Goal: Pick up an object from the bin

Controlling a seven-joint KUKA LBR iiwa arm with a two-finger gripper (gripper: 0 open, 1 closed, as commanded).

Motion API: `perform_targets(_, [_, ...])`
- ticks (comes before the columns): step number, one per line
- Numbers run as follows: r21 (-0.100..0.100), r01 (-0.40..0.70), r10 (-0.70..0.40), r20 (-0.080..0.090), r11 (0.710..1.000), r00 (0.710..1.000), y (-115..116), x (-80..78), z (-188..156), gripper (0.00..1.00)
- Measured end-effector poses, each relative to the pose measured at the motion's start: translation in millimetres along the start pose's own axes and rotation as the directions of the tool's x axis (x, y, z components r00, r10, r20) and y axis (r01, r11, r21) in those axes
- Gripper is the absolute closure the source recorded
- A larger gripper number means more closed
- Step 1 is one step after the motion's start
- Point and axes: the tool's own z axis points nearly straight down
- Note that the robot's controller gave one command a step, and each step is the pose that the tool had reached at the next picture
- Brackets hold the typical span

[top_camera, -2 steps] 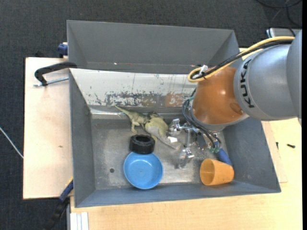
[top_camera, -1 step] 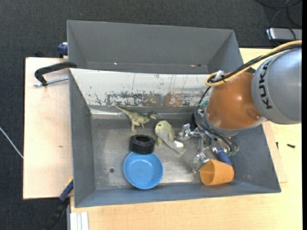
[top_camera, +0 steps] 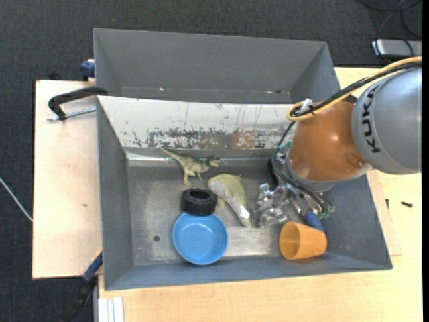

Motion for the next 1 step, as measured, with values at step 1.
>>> perform_targets(1, [0.000, 0.207, -0.207, 0.001, 0.978, 0.978, -9.0, 31.5, 0.5, 1.00])
